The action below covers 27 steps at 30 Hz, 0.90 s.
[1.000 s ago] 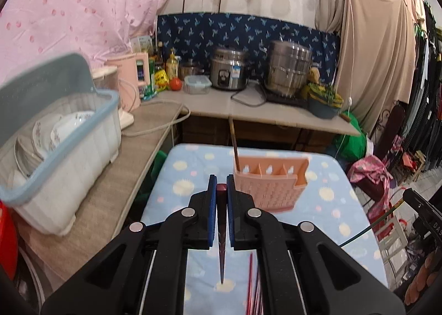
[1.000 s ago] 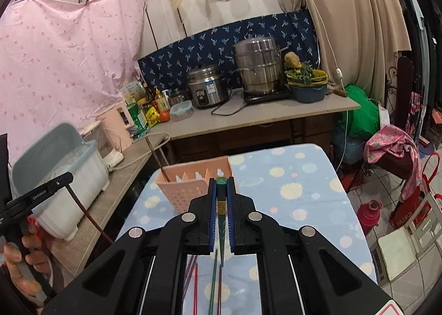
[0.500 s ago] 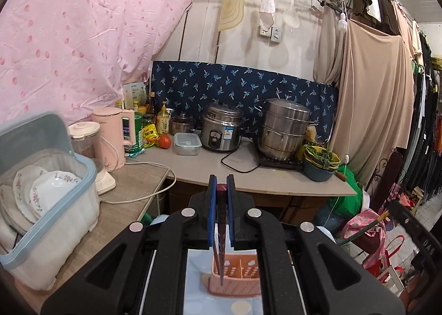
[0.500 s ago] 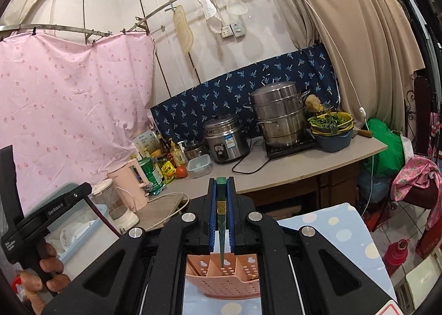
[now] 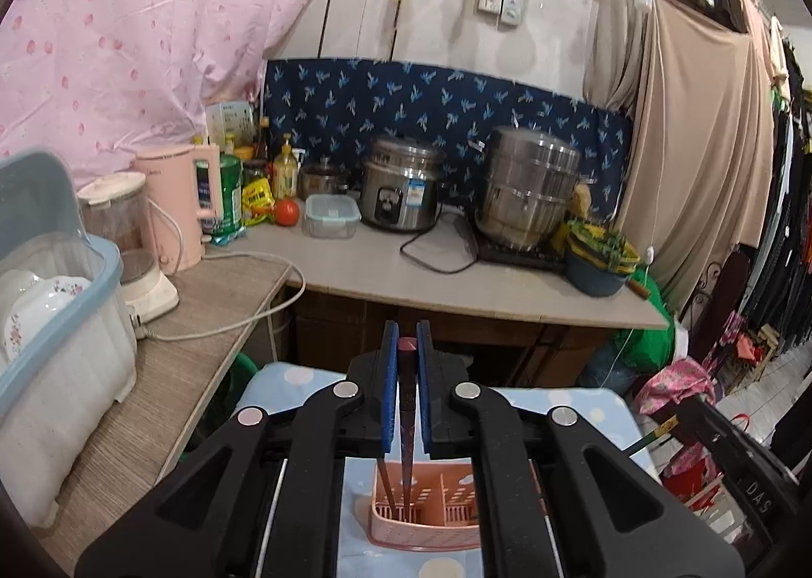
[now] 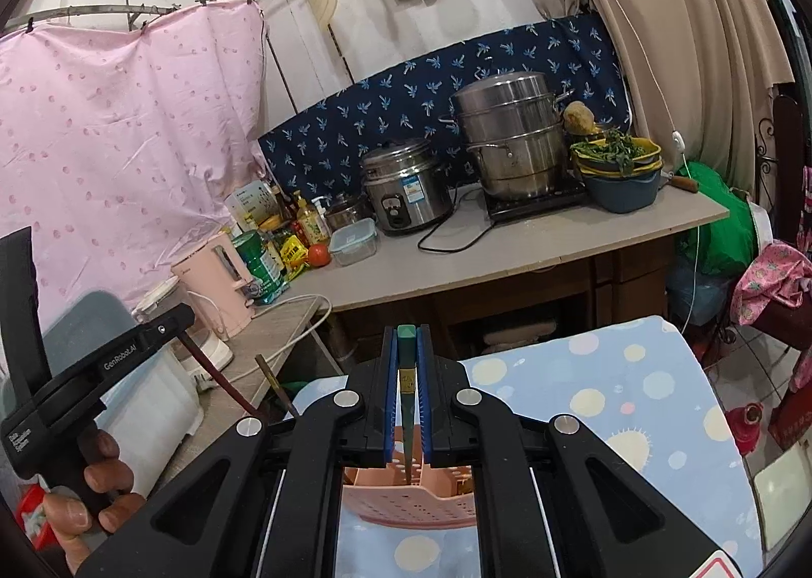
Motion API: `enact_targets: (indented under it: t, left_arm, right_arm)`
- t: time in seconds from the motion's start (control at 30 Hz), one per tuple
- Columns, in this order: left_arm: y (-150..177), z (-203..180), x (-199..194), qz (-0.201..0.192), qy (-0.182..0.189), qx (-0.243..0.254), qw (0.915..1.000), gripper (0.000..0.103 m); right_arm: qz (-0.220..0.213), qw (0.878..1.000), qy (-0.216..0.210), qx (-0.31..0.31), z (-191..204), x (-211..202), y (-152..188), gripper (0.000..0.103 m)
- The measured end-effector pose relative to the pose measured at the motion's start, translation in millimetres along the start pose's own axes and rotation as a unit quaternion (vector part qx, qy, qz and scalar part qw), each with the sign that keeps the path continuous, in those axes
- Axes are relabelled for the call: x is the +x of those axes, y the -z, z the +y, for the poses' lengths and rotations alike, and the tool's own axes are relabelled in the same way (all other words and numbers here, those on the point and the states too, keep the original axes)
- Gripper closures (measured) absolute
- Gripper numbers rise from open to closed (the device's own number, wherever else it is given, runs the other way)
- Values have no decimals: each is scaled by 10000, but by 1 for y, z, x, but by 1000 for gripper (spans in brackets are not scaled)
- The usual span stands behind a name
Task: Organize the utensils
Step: 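Open both tools to release the chopsticks and withdraw from the basket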
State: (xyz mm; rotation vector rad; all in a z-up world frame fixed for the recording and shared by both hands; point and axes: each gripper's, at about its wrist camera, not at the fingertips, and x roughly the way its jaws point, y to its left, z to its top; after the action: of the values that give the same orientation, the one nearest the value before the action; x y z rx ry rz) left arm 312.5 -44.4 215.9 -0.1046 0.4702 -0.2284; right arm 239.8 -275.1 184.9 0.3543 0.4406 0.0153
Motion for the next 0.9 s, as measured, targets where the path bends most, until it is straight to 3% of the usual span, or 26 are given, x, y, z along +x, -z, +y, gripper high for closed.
enact_targets:
  t: [0.23, 0.3, 0.37, 0.43, 0.5, 0.67, 0.9]
  left_arm:
    - [15, 2, 12, 239, -4, -7, 9997, 94]
    - [15, 1, 9, 265, -22, 5, 9996, 83]
    - [16, 2, 3, 284, -99, -17, 9995, 64]
    - [18, 4, -8, 269, -134, -27, 9995, 59]
    - [23, 5, -19, 307, -149, 4, 9994, 57]
    - [50, 11, -54, 469, -224, 203, 9984, 50]
    - [123, 21, -86, 1073, -298, 467, 9927, 49]
  right_arm:
    - [162, 9999, 36, -14, -3, 8, 10, 91]
    - [180, 9998, 35, -36, -2, 4, 10, 91]
    - [135, 9999, 22, -66, 0, -5, 9, 89]
    - [94, 9999, 36, -117, 3, -18, 10, 80]
    - [127, 9997, 55, -200, 5, -33, 16, 77]
    - [522, 9981, 117, -292, 0, -70, 47, 77]
    - [1292, 9912, 223, -162, -22, -110, 120, 77]
